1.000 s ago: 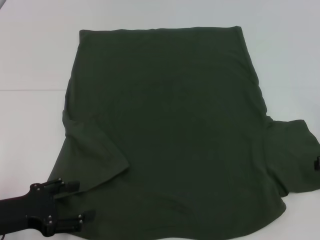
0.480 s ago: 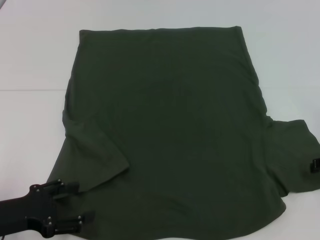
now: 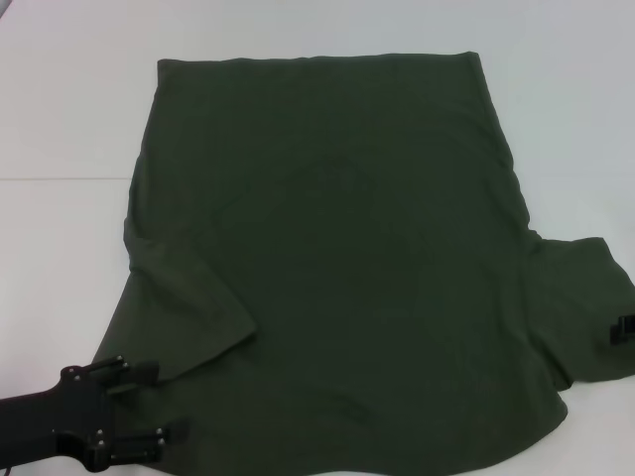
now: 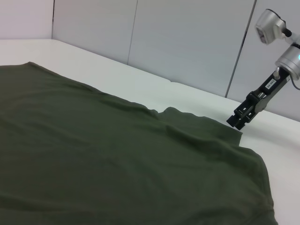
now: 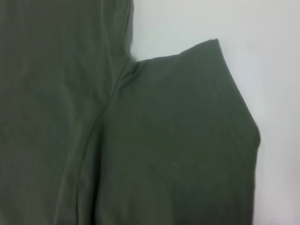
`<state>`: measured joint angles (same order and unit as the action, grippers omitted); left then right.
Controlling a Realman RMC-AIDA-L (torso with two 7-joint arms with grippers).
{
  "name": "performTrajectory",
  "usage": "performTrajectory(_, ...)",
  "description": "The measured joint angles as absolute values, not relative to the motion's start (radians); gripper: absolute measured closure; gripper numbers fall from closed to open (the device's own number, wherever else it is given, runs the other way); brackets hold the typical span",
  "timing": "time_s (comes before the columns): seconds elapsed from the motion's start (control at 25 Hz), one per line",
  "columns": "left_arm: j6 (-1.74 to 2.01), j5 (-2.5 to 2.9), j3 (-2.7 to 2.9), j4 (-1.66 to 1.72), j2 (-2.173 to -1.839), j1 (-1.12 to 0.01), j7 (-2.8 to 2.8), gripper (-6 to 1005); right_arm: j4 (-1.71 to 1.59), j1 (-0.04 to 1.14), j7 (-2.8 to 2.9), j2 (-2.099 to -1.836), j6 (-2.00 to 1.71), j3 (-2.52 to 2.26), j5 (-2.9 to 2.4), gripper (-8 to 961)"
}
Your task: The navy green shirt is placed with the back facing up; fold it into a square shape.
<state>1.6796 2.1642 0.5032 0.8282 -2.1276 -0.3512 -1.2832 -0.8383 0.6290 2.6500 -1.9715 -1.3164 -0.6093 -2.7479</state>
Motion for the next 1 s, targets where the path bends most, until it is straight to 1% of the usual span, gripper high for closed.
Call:
performTrajectory(0.28,1.68,2.164,0.503,0.828,-2.128,-0.351,-1.284,108,-0.834,0.629,2.649,-1.97,-1.304,-0.611,-2.747,26)
performTrajectory(0.6,1.68,2.163,0.503,0.828,-2.128,-0.353,-1.286,108,-0.825,0.632,2.648,-1.981,-1.288,-0.608,-2.745,26)
performTrajectory(1.0,1.68,2.163,0.503,0.828,-2.128,-0.356,-1.288,109,-0.806,0.638,2.638,-1.975,-1.281,-0.617,-2.721,26)
